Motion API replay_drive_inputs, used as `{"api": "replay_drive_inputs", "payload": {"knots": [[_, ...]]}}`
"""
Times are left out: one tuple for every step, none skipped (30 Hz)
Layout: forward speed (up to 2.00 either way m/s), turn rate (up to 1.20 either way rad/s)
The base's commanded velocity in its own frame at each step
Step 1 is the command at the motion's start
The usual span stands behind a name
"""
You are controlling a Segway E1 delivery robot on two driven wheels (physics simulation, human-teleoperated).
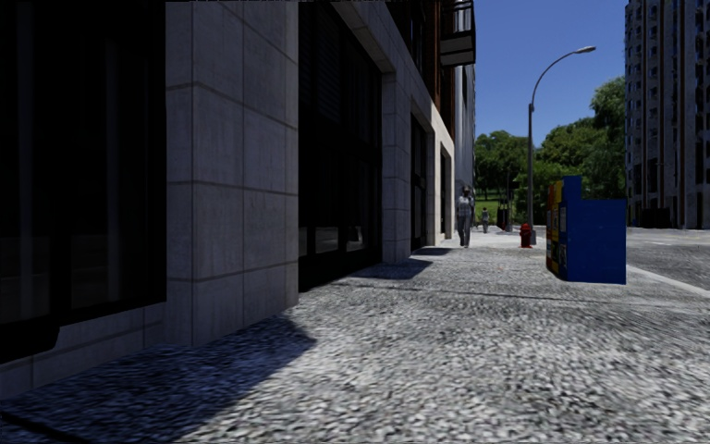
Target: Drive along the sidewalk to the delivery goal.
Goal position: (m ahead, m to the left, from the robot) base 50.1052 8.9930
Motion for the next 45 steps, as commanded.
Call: {"api": "replay_drive_inputs", "payload": {"knots": [[1.28, -0.66], [1.28, -0.66], [1.28, -0.66], [1.28, -0.66], [1.28, -0.66], [1.28, -0.66], [1.28, -0.66], [1.28, -0.66], [1.28, -0.66], [1.28, -0.66], [1.28, -0.66], [1.28, -0.66], [1.28, -0.66], [1.28, -0.66], [1.28, -0.66], [1.28, -0.64], [1.28, -0.64], [1.28, -0.57], [1.28, 0.00], [1.28, 0.00], [1.28, 0.00], [1.28, 0.00], [1.28, 0.00], [1.28, 0.00], [2.00, 0.00], [2.00, 0.00], [2.00, 0.00], [2.00, 0.00], [2.00, 0.00], [2.00, 0.00], [2.00, 0.00], [2.00, 0.00], [2.00, 0.00], [0.00, 0.00], [0.00, 0.00], [0.00, 0.00], [0.00, 0.00], [0.00, 0.00], [0.00, 0.00], [0.00, 0.00], [0.00, 0.00], [0.00, 0.00], [0.00, 0.00], [0.00, 0.00], [0.00, 0.00]]}}
